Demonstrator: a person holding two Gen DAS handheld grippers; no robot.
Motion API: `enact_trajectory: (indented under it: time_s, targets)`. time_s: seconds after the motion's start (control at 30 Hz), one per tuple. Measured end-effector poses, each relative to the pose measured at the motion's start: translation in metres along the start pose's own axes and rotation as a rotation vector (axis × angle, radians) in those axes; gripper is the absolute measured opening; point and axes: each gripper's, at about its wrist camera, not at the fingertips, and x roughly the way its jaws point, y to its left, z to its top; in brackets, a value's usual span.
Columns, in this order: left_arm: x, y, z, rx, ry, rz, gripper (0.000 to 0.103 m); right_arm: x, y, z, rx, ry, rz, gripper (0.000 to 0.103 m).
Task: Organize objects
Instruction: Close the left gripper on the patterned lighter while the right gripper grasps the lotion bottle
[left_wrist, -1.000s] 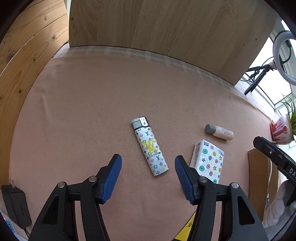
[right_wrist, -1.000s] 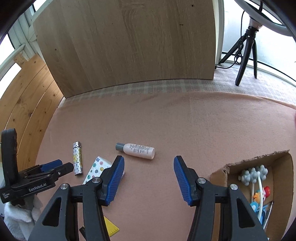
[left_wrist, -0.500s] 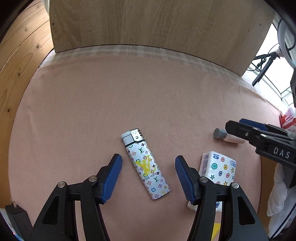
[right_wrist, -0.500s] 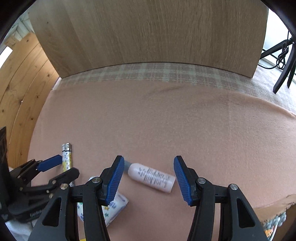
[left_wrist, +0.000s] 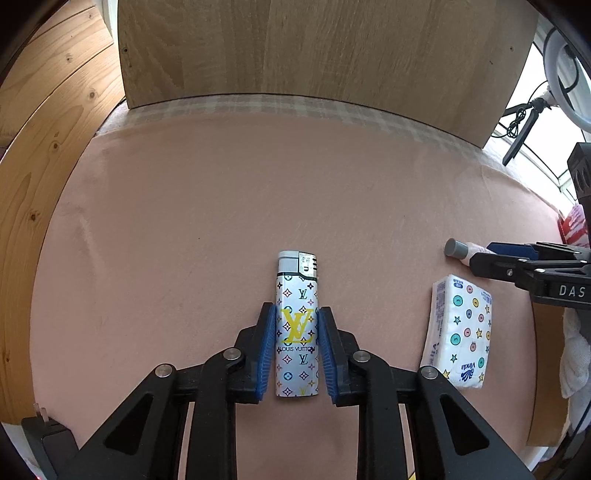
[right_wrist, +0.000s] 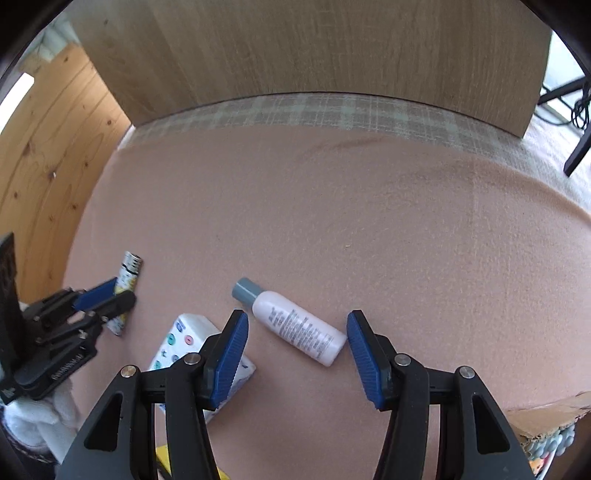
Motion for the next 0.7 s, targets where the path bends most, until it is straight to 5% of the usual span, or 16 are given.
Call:
enact_trajectory:
  time_s: [0.2,0.27,0.5,0.7]
  targets:
    - [-0.007,0.009,-0.023,-0.091,-0.044,-0.030,0.024,0.005,0.013,0.002,0.028,-0.045,-0.068,0.046]
    - [-0.010,0.010,-0.031,-0.106,-0.041,-0.043,0.024,0.003,0.012,-0.003,0.030,-0.056,-0.075,0.018]
    - [-0.025,0.022,-0.065,-0.142,-0.041,-0.058,0.024,-0.013,-0.011,-0.033,0.110,-0.063,-0.027,0.018]
    - [-0.049,0.025,-0.097,-0.186,-0.047,-0.104,0.024,-0.063,-0.013,-0.091,0.144,-0.148,0.066,0.018]
